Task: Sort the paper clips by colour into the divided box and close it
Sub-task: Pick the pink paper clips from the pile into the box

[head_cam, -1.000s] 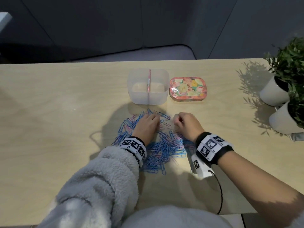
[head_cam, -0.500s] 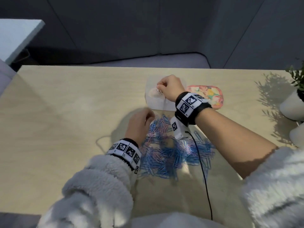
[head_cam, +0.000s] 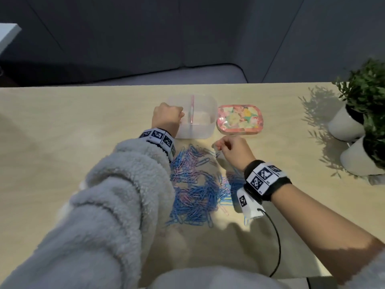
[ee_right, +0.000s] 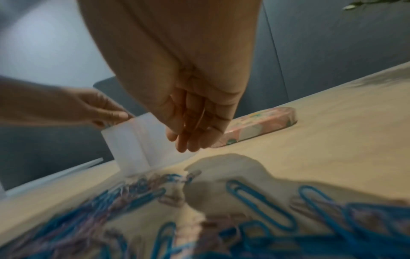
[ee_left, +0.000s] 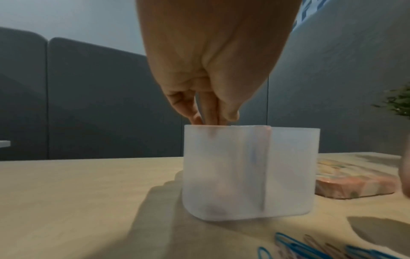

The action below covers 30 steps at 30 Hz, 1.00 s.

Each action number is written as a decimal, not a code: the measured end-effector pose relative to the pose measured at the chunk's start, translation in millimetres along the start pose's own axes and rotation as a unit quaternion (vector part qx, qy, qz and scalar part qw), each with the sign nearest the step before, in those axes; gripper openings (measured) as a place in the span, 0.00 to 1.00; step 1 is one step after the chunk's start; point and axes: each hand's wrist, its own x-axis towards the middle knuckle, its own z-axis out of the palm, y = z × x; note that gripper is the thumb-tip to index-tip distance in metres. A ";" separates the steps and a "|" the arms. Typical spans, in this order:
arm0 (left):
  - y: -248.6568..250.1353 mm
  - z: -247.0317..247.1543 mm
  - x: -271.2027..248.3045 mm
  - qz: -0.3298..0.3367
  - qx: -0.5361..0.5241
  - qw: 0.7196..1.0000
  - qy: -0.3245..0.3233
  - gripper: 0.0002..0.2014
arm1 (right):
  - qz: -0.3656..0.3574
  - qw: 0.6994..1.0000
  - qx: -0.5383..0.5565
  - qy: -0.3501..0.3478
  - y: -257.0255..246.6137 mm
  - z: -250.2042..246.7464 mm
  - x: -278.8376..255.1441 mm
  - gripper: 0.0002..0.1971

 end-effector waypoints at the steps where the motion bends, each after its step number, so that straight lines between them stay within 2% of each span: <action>1: 0.8 1.1 -4.3 0.011 -0.004 1.000 0.021 0.13 | 0.004 1.000 -0.024 -0.016 2.3 3.4 -2.5 0.10; 5: 2.3 12.3 -32.5 0.036 -0.093 0.984 0.147 0.07 | -0.068 0.983 -0.155 -0.064 2.3 17.7 -6.0 0.13; 7: 4.4 18.1 -49.5 0.033 -0.125 0.980 0.153 0.05 | -0.081 0.970 -0.213 -0.083 5.2 20.6 -6.8 0.15; 10: 10.6 33.6 -79.7 0.073 -0.126 0.985 0.096 0.07 | -0.064 0.968 -0.238 -0.054 17.2 18.4 -8.7 0.16; 13: 17.5 55.6 -102.2 0.104 -0.042 0.993 -0.027 0.13 | -0.011 0.988 -0.155 -0.004 28.8 11.3 -8.8 0.17; 15: 16.2 63.9 -112.1 0.103 -0.011 0.993 -0.060 0.15 | -0.001 0.991 -0.131 -0.001 32.7 7.4 -8.3 0.17; 18: 9.5 66.5 -124.2 0.093 0.002 0.994 -0.064 0.13 | -0.005 0.987 -0.158 -0.027 33.3 5.3 -9.9 0.13; 23: 4.4 60.4 -123.4 0.066 -0.020 0.996 -0.058 0.12 | 0.028 0.989 -0.145 0.003 31.9 6.9 -11.9 0.03; 27: 21.0 57.8 -91.6 0.105 -0.044 0.992 -0.054 0.12 | 0.020 0.990 -0.133 0.039 23.6 5.3 -14.6 0.03; 30: 37.0 60.8 -68.1 0.121 -0.037 0.990 -0.067 0.14 | 0.006 0.995 -0.100 0.009 12.2 12.1 -19.8 0.03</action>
